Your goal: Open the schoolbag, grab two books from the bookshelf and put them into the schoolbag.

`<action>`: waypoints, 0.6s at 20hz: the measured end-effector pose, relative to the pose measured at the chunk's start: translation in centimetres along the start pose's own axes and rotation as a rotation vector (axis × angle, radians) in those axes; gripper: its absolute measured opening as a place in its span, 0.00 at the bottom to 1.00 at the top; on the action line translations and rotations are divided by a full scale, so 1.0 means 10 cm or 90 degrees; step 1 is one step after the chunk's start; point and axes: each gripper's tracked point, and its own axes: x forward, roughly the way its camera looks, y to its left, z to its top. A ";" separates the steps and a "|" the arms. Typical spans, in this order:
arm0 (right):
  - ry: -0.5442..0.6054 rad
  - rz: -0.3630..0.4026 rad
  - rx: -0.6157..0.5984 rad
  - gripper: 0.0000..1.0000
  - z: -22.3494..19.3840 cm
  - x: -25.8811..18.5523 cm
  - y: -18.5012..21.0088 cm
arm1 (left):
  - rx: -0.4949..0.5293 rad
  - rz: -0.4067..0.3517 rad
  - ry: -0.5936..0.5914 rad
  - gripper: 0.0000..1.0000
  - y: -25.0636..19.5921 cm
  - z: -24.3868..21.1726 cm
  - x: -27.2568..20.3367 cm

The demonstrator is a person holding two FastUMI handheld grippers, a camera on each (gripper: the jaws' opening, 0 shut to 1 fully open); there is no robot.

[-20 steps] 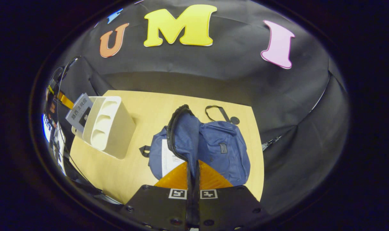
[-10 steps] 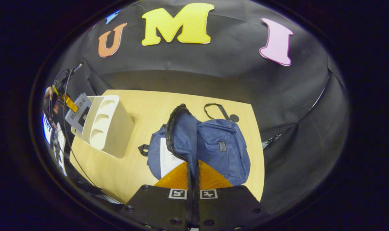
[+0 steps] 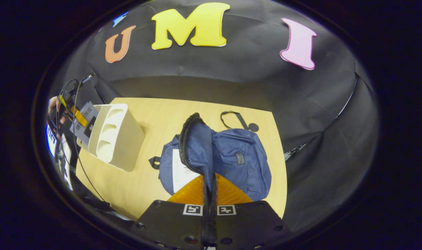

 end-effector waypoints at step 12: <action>0.002 -0.002 0.005 0.00 -0.03 -0.01 0.04 | 0.002 0.011 0.012 0.69 0.01 -0.03 0.13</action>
